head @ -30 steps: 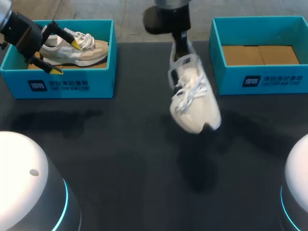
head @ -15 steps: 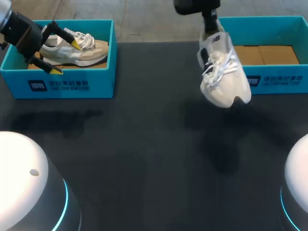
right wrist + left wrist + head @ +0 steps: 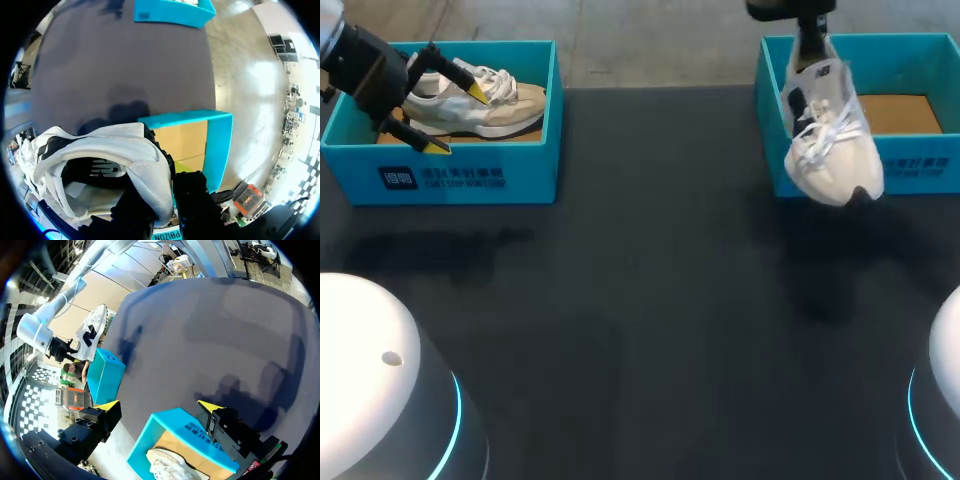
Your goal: Take the shoe out of the shoebox, open the shoe tongue, remove and reinsert the insole, then place the shoe into the shoebox
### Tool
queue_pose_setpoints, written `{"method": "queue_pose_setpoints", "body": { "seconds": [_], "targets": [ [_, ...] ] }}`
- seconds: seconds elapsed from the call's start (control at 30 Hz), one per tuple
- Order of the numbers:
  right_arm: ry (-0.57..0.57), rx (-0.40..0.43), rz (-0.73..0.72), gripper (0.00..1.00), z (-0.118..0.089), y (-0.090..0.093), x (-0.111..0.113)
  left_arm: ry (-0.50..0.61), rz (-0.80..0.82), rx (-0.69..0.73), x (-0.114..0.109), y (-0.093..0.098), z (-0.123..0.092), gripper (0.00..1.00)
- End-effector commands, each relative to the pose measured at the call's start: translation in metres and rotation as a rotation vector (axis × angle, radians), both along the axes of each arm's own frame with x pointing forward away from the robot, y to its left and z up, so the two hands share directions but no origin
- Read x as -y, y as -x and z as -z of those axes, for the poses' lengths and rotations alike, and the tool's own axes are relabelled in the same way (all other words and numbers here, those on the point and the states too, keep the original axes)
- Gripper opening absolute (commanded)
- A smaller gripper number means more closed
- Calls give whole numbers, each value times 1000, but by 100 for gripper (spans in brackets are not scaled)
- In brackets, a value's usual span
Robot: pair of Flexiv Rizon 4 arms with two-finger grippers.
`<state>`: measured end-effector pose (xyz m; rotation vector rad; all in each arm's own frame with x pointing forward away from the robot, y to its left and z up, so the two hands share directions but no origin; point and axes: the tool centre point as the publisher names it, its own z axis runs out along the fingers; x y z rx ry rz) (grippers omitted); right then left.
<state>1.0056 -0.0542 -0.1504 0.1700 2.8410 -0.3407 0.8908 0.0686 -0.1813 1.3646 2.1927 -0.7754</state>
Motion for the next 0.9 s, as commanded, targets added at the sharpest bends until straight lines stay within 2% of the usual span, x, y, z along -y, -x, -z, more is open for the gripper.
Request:
{"method": "queue_pose_setpoints", "body": {
  "seconds": [0.03,0.87,0.9],
  "targets": [
    [-15,-5,-5,0,-1,-11,12,-4,0,0,0,0,0,100],
    [-23,2,-13,0,0,-14,13,-4,0,0,0,0,0,100],
    [-25,6,-11,0,0,-15,18,-4,0,0,0,0,0,100]
  ]
}}
